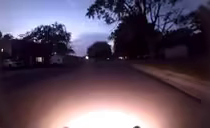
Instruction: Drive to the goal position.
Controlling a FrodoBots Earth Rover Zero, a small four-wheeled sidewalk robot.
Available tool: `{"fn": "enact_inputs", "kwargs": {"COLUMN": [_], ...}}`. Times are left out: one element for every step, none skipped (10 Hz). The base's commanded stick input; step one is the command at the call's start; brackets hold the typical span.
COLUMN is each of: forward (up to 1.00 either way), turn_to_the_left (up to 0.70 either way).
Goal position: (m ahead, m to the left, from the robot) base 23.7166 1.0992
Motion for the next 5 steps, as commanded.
{"fn": "enact_inputs", "kwargs": {"forward": [0.70,0.70,0.70,0.70,0.70], "turn_to_the_left": [0.00,0.00,0.00,0.00,0.00]}}
